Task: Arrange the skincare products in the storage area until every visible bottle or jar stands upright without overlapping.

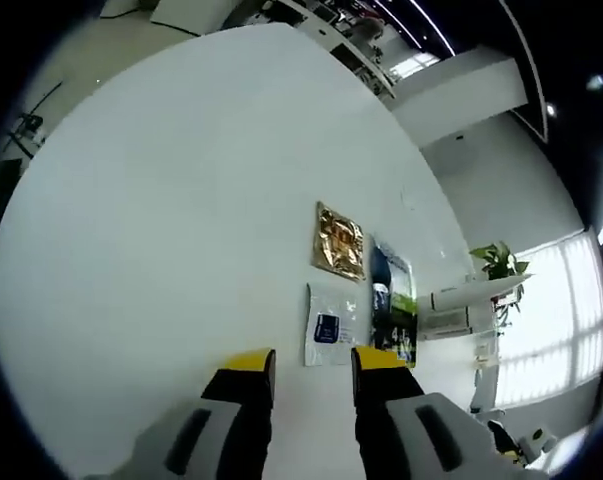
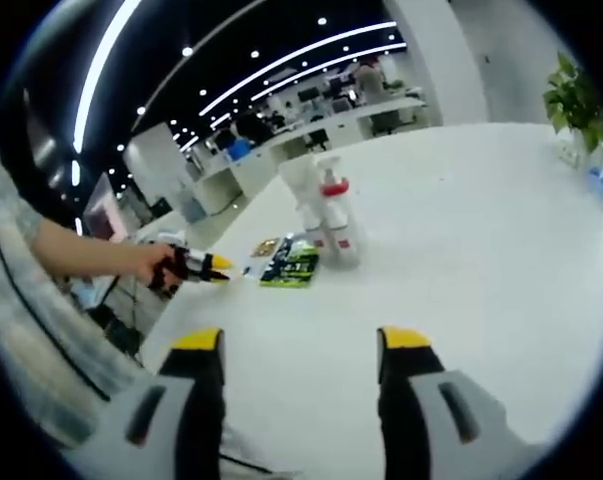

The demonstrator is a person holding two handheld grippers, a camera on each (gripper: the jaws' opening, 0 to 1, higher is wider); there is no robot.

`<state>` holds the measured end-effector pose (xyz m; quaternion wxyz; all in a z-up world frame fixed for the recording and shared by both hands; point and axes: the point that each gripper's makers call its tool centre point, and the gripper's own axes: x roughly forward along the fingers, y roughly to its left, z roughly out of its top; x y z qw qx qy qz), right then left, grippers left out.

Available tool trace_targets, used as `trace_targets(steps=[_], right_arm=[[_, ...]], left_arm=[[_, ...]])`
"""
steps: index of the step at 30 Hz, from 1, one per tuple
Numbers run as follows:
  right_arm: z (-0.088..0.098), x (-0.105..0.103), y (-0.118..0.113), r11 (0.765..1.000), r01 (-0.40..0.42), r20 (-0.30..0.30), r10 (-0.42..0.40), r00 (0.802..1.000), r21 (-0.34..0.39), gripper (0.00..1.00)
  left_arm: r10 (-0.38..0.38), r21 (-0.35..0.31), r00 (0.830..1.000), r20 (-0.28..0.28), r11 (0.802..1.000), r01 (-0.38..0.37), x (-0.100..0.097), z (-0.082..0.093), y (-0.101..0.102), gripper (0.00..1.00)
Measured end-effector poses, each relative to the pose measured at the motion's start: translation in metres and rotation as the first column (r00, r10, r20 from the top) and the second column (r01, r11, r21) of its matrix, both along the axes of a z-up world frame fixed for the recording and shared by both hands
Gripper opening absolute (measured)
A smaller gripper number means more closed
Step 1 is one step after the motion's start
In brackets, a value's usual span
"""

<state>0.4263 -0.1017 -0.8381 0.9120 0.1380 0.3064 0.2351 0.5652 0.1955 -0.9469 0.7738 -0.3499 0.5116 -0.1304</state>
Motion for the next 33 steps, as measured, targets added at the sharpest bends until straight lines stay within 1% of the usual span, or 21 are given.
trace_targets(steps=[4, 7, 8, 9, 12, 14, 17, 19, 20, 21, 24, 25, 27, 28, 29, 30, 31, 33], right_arm=[[0.001, 0.0, -0.002, 1.0, 0.008, 0.001, -0.008, 1.0, 0.017, 0.61], [0.0, 0.0, 0.0, 1.0, -0.003, -0.002, 0.003, 1.0, 0.023, 0.61], [0.0, 0.0, 0.0, 1.0, -0.007, -0.001, 0.007, 1.0, 0.026, 0.61], [0.001, 0.0, 0.0, 1.0, -0.008, 0.0, 0.008, 1.0, 0.028, 0.61], [0.002, 0.002, 0.002, 0.999, -0.022, 0.001, 0.022, 1.0, 0.035, 0.62], [0.002, 0.005, -0.001, 0.999, -0.02, 0.0, 0.02, 1.0, 0.033, 0.64], [0.005, 0.01, -0.005, 0.998, 0.001, -0.001, -0.001, 1.0, 0.061, 0.65], [0.007, 0.016, -0.008, 0.997, 0.01, -0.002, -0.01, 1.0, 0.071, 0.65], [0.008, 0.018, -0.008, 0.997, 0.01, -0.002, -0.01, 1.0, 0.075, 0.65], [0.009, 0.021, -0.009, 0.997, 0.009, 0.001, -0.009, 1.0, 0.078, 0.66], [0.016, 0.031, -0.007, 0.997, -0.014, 0.022, 0.013, 1.0, 0.07, 0.67], [0.019, 0.034, -0.006, 0.997, -0.019, 0.028, 0.018, 0.999, 0.07, 0.67], [0.024, 0.04, -0.004, 0.997, -0.034, 0.034, 0.032, 0.999, 0.071, 0.68], [0.026, 0.041, -0.003, 0.997, -0.043, 0.033, 0.041, 0.999, 0.07, 0.69], [0.033, 0.044, -0.001, 0.996, -0.054, 0.049, 0.05, 0.998, 0.07, 0.71], [0.039, 0.048, 0.0, 0.996, -0.068, 0.067, 0.063, 0.996, 0.064, 0.72], [0.042, 0.049, 0.0, 0.995, -0.076, 0.074, 0.071, 0.995, 0.06, 0.73], [0.047, 0.054, 0.001, 0.995, -0.091, 0.089, 0.086, 0.992, 0.051, 0.74]], left_arm=[[-0.003, 0.009, 0.998, 0.059, 1.0, 0.003, -0.001, 0.011, -0.003, 0.39], [0.0, 0.018, 0.996, 0.094, 1.0, -0.002, -0.002, 0.018, -0.003, 0.41], [0.002, 0.031, 0.992, 0.125, 0.999, -0.006, -0.002, 0.023, -0.003, 0.41], [0.003, 0.04, 0.989, 0.145, 0.999, -0.009, -0.002, 0.026, -0.002, 0.41], [0.012, 0.048, 0.986, 0.169, 0.999, -0.02, -0.005, 0.033, -0.002, 0.42], [-0.003, 0.093, 0.973, 0.229, 0.995, -0.019, -0.008, 0.04, -0.003, 0.44], [-0.006, 0.103, 0.961, 0.275, 0.994, -0.023, -0.016, 0.05, -0.011, 0.47], [-0.02, 0.118, 0.943, 0.333, 0.993, -0.021, -0.023, 0.06, -0.019, 0.5], [-0.037, 0.107, 0.925, 0.379, 0.994, -0.004, -0.025, 0.067, -0.026, 0.53], [-0.046, 0.096, 0.911, 0.41, 0.995, 0.007, -0.027, 0.075, -0.033, 0.56], [-0.067, 0.102, 0.888, 0.455, 0.995, 0.023, -0.035, 0.089, -0.043, 0.59], [-0.057, 0.084, 0.874, 0.482, 0.996, 0.019, -0.036, 0.098, -0.047, 0.59], [-0.038, 0.07, 0.868, 0.495, 0.998, 0.004, -0.038, 0.105, -0.049, 0.62], [-0.045, 0.076, 0.87, 0.491, 0.997, 0.008, -0.04, 0.11, -0.051, 0.64], [-0.058, 0.087, 0.863, 0.502, 0.996, 0.016, -0.042, 0.115, -0.053, 0.66], [-0.067, 0.111, 0.837, 0.543, 0.994, 0.008, -0.041, 0.126, -0.055, 0.67], [-0.062, 0.103, 0.83, 0.554, 0.995, 0.005, -0.044, 0.135, -0.058, 0.67], [-0.049, 0.088, 0.82, 0.571, 0.996, -0.002, -0.047, 0.146, -0.063, 0.67]])
